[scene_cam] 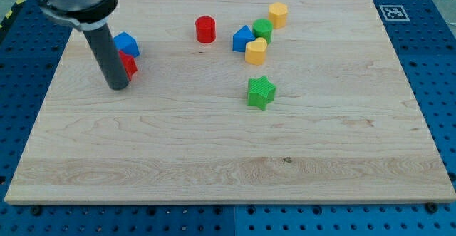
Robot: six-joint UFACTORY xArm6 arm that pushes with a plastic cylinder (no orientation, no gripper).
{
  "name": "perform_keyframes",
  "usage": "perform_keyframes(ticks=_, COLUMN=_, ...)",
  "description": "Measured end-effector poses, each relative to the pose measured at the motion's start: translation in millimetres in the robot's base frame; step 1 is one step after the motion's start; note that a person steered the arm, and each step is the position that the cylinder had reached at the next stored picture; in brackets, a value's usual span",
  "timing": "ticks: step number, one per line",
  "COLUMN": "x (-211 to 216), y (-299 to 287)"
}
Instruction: Slide blue triangle along with red circle a bit left
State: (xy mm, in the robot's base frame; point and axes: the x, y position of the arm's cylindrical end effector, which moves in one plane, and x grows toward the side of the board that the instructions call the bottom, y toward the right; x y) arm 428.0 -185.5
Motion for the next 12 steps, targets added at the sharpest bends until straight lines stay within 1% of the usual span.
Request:
perform_keyframes(ticks=1, x=-8, y=1)
perform_keyframes(ticks=2, x=6, y=50)
perform_keyframes(ticks=4, x=1, y=157)
perform_keyframes(ticks=5, x=1, y=201)
perform_keyframes(ticks=6, x=-10, y=229)
perform_keyframes(ticks=7, x=-39, y=240)
perform_keyframes(ticks=8, x=-79, y=240)
perform_keyframes(ticks=10, x=-95, y=240)
perform_keyframes(ticks=11, x=-103, y=229)
perform_keyframes(ticks=12, x=-103, y=218)
